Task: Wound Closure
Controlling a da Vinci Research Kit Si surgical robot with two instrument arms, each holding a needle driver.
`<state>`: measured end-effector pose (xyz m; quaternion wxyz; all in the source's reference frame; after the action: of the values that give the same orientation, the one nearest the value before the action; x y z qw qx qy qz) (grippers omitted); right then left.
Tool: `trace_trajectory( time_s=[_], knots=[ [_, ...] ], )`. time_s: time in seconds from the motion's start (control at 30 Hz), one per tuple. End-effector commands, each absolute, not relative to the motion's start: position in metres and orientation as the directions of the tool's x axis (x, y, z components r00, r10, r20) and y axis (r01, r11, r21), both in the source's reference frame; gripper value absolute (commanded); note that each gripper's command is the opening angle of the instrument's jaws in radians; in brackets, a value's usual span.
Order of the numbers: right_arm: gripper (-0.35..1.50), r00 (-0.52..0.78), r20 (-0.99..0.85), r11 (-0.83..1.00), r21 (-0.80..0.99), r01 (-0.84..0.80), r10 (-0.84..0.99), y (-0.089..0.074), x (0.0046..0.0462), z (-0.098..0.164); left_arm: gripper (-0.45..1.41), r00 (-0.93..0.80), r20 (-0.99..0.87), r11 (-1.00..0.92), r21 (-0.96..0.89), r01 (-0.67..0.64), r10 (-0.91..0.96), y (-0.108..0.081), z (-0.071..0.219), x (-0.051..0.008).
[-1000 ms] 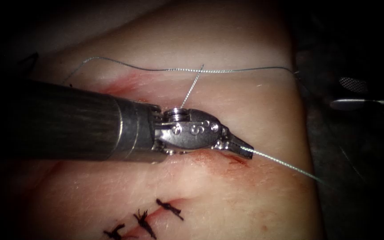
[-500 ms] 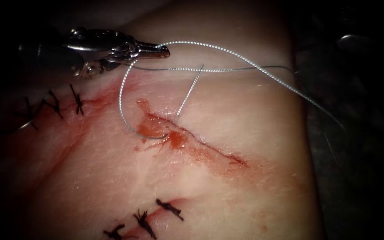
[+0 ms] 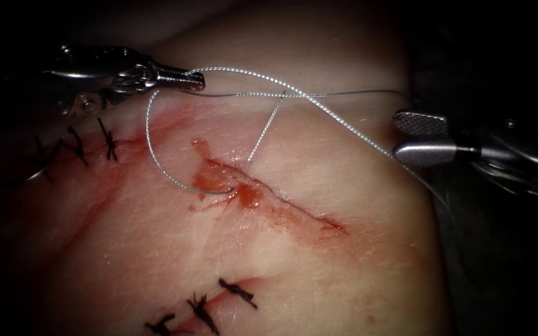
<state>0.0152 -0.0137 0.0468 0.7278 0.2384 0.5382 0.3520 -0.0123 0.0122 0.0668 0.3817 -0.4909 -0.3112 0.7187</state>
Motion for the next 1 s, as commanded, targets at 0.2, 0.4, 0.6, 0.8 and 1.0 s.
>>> trace_trajectory(
  time_s=[0.2,0.4,0.6,0.8,1.0],
  knots=[
    [0.49,0.293,-0.603,0.666,0.612,-0.427,0.742,-0.0135,0.0129,0.0514,-0.45,-0.237,-0.473,-0.524,-0.816,-0.246,0.848,0.0121,0.0674,-0.0127],
    [0.54,0.478,-0.531,0.709,0.604,-0.365,0.699,-0.0163,0.0118,0.0541,-0.45,-0.239,-0.478,-0.529,-0.813,-0.244,0.845,0.0121,0.0674,-0.0127],
    [0.37,0.527,-0.529,0.724,0.630,-0.280,0.665,-0.0181,0.0120,0.0544,-0.45,-0.241,-0.483,-0.534,-0.810,-0.243,0.842,0.0122,0.0674,-0.0127],
    [0.35,0.548,-0.543,0.745,0.617,-0.254,0.636,-0.0192,0.0128,0.0555,-0.45,-0.241,-0.482,-0.534,-0.810,-0.243,0.842,0.0122,0.0674,-0.0127],
    [0.15,0.574,-0.530,0.753,0.605,-0.259,0.624,-0.0198,0.0130,0.0563,-0.45,-0.241,-0.482,-0.533,-0.811,-0.242,0.842,0.0123,0.0674,-0.0127]
  ],
)
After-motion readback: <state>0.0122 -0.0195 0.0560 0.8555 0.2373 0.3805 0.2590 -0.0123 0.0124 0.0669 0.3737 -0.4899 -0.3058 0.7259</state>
